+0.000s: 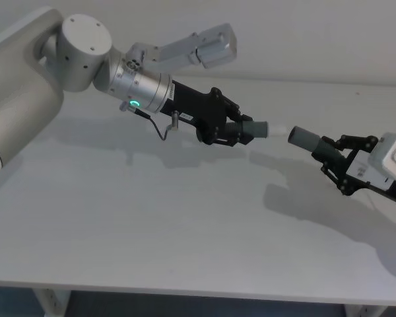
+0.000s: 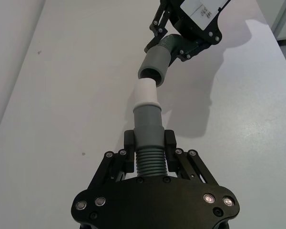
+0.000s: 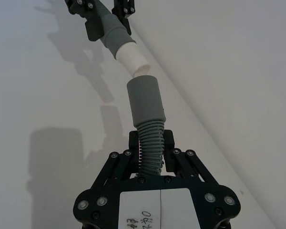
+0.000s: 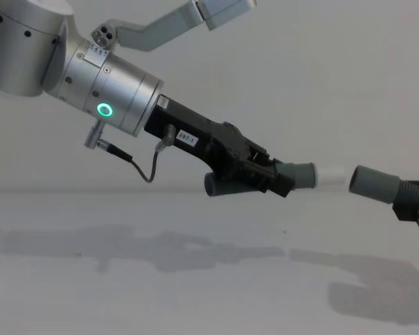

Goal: Use both hands to pick up one end of the pipe from the table, align the ends, and insert them.

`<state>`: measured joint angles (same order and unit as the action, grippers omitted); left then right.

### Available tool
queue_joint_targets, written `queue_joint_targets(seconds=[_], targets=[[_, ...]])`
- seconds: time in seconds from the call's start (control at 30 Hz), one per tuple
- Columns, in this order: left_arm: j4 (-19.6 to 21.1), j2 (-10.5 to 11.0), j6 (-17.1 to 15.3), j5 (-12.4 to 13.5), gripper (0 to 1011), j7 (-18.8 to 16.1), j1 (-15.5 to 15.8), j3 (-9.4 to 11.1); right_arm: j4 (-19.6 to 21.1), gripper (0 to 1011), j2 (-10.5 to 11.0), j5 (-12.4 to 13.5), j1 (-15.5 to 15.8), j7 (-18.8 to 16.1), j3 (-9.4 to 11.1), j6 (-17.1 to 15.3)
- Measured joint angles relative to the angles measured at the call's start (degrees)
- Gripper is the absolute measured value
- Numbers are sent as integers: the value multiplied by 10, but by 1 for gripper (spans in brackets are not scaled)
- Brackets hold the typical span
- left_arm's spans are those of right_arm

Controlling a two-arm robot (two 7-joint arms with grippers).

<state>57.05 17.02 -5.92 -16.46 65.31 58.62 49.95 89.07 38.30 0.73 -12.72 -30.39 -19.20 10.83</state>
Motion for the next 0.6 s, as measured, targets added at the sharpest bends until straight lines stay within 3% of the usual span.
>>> queue_joint_targets(seconds=[0.6], targets=[[-19, -4, 5, -14, 354, 6, 7, 4, 0, 281, -4, -30, -8, 6, -6, 5]])
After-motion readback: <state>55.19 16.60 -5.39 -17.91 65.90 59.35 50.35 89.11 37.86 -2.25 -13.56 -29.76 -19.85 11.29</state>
